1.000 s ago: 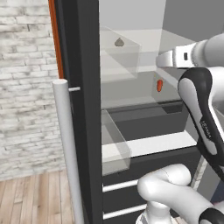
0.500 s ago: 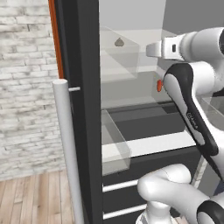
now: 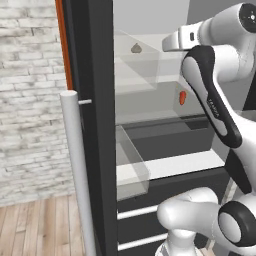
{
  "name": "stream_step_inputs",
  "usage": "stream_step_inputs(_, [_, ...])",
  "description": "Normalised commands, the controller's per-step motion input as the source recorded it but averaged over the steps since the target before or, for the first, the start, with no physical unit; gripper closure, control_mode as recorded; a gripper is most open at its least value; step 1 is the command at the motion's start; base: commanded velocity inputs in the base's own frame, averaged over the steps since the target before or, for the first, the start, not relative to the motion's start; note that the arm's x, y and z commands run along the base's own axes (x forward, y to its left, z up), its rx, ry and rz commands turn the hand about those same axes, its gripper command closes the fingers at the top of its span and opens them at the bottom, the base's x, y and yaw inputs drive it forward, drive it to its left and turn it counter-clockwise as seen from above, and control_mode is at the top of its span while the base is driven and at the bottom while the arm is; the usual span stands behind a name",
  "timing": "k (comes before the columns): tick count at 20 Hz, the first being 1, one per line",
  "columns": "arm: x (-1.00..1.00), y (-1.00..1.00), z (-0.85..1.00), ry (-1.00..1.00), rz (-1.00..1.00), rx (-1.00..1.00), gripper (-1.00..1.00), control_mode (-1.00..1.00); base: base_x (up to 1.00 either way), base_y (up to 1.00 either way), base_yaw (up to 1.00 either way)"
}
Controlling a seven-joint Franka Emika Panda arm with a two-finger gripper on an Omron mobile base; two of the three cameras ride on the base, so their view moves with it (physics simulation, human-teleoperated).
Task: Retrieve the bottle and the shaker from the cabinet and place them next to the mixing bowl on the counter. Then add garlic from the fridge to the mixing bowl.
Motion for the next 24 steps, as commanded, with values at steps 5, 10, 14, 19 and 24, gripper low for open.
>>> stream_step_inputs(5, [0.32,0.02,-0.22,0.0,0.02,0.0,-1.0,-1.0,0.0,0.0,0.0])
stream_step_inputs(10, [0.53,0.12,-0.14,0.0,0.0,0.0,-1.0,-1.0,0.0,0.0,0.0])
stream_step_inputs(14, [0.59,0.21,0.0,0.0,0.0,0.0,-1.0,-1.0,0.0,0.0,0.0])
stream_step_inputs(19, [0.55,0.19,0.0,0.0,0.0,0.0,-1.0,-1.0,0.0,0.0,0.0])
stream_step_inputs(24, [0.68,0.04,-0.02,0.0,0.0,0.0,-1.0,-1.0,0.0,0.0,0.0])
